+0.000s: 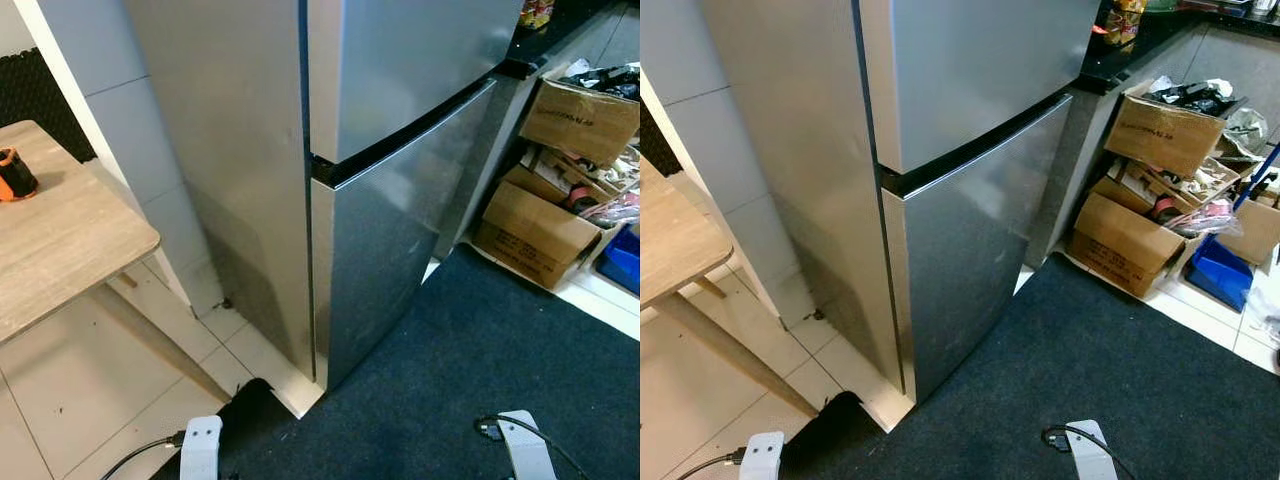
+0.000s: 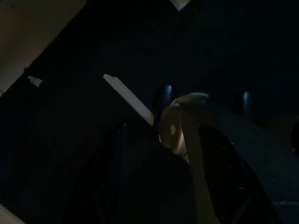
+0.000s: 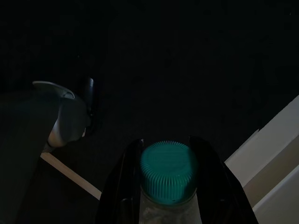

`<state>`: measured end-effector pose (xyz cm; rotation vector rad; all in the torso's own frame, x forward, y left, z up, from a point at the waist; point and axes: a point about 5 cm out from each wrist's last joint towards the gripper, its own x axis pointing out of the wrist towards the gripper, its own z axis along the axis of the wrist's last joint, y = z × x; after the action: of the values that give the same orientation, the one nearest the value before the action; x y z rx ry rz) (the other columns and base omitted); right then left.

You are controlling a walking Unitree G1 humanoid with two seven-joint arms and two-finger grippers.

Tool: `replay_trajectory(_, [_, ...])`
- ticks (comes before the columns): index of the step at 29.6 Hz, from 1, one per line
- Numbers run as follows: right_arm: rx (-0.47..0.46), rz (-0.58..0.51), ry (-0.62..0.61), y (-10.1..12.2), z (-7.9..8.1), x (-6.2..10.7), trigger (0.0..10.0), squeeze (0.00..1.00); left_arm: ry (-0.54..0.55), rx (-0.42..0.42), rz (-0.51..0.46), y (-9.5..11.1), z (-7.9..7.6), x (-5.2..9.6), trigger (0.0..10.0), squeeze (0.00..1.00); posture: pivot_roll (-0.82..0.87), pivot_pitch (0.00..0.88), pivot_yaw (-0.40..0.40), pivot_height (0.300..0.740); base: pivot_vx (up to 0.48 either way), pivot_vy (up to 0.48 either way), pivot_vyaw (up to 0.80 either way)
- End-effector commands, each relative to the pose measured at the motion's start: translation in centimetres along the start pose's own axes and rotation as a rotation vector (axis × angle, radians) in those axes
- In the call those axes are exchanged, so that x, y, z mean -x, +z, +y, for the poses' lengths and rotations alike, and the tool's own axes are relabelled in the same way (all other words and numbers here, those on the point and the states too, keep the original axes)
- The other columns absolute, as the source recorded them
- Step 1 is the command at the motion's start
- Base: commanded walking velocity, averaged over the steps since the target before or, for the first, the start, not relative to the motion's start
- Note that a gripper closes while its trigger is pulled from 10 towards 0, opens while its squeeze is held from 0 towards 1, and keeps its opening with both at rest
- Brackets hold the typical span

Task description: Restocking fridge

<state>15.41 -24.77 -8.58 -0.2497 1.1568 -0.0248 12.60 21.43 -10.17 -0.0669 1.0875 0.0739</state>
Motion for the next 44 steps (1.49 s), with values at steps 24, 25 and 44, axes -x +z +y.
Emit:
replay_trajectory(24, [0.032, 0.022, 0.017, 0.0, 1.4, -0.1, 10.0, 0.00, -0.023, -0.095, 0.006, 1.2, -1.5, -0.5, 10.0, 0.00, 0.00, 0.000, -0.007, 0.740, 0.000, 0.000, 0.00])
replay_trajectory(25, [0.034, 0.023, 0.012, -0.1, 1.2, -0.1, 10.0, 0.00, -0.023, -0.094, 0.004, 1.3, -1.6, -0.5, 10.0, 0.00, 0.00, 0.000, -0.009, 0.740, 0.000, 0.000, 0.00])
replay_trajectory(44, [0.037, 0.016, -0.019, -0.1, -0.1, 0.0, 10.0, 0.00, 0.012, -0.052, 0.072, -2.6, 1.2, 0.7, 10.0, 0.00, 0.01, 0.000, -0.027, 0.740, 0.000, 0.000, 0.00])
